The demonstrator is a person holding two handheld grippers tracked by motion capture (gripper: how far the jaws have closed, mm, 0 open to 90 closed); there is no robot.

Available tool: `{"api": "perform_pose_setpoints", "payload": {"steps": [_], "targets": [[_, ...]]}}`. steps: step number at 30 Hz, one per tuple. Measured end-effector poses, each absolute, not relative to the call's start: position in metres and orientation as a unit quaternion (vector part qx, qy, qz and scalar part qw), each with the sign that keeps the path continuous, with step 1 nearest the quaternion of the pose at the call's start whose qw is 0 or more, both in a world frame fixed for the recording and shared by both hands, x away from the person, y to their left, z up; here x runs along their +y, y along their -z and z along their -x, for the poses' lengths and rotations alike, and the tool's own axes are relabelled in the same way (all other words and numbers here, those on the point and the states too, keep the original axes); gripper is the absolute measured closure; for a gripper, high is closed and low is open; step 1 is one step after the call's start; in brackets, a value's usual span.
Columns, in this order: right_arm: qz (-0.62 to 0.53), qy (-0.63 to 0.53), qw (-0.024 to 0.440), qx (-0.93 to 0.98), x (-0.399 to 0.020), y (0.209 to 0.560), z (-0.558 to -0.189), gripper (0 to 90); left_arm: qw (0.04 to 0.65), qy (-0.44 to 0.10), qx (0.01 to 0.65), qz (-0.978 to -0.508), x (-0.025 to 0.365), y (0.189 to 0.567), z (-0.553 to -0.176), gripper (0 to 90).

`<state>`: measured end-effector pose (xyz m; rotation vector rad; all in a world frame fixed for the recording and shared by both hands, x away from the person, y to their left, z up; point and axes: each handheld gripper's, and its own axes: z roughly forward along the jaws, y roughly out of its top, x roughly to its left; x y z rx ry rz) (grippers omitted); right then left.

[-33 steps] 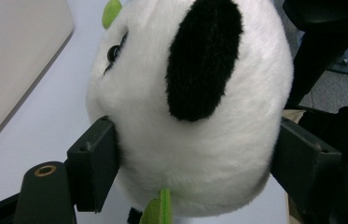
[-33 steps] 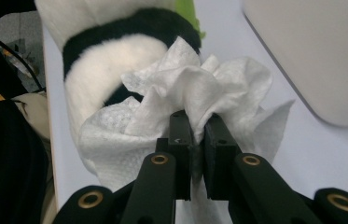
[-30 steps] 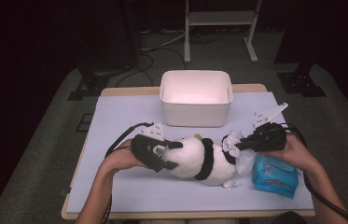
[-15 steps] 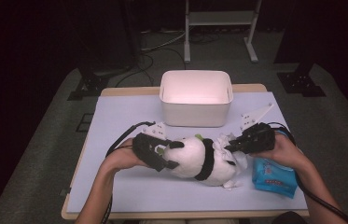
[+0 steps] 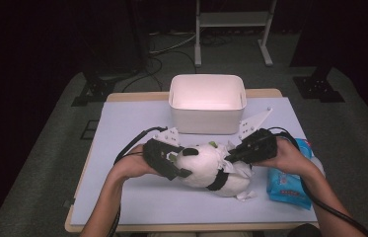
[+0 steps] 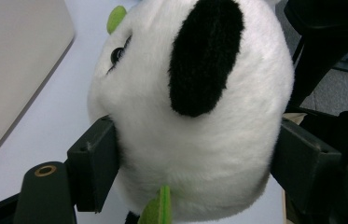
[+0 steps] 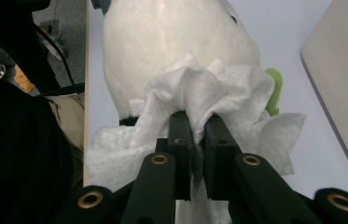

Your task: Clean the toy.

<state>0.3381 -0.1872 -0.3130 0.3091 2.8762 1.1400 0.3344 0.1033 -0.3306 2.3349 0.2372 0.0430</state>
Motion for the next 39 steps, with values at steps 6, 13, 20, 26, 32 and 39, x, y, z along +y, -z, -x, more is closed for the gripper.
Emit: {"api": "perform_pose_setpoints", "payload": {"steps": [6,13,20,26,32,39], "targets": [[-0.098,-0.365,0.014,0.926,-0.185,0.314,-0.338,82.5,0.389,-0.014,0.096,-0.916,0.105,0.332,-0.335,23.0],[-0.110,-0.363,0.018,0.925,-0.197,0.321,-0.336,82.4,0.400,-0.020,0.095,-0.911,0.103,0.330,-0.334,19.1],[-0.117,-0.372,0.016,0.921,-0.208,0.327,-0.335,82.4,0.413,-0.019,0.097,-0.905,0.101,0.328,-0.334,16.4],[-0.121,-0.374,0.016,0.919,-0.214,0.329,-0.334,82.4,0.417,-0.016,0.099,-0.903,0.102,0.327,-0.335,15.4],[-0.123,-0.374,0.018,0.919,-0.218,0.330,-0.334,82.3,0.415,-0.016,0.097,-0.905,0.102,0.327,-0.336,15.4],[-0.133,-0.374,0.020,0.918,-0.226,0.331,-0.332,82.1,0.423,-0.001,0.103,-0.900,0.098,0.334,-0.340,11.2]]}}
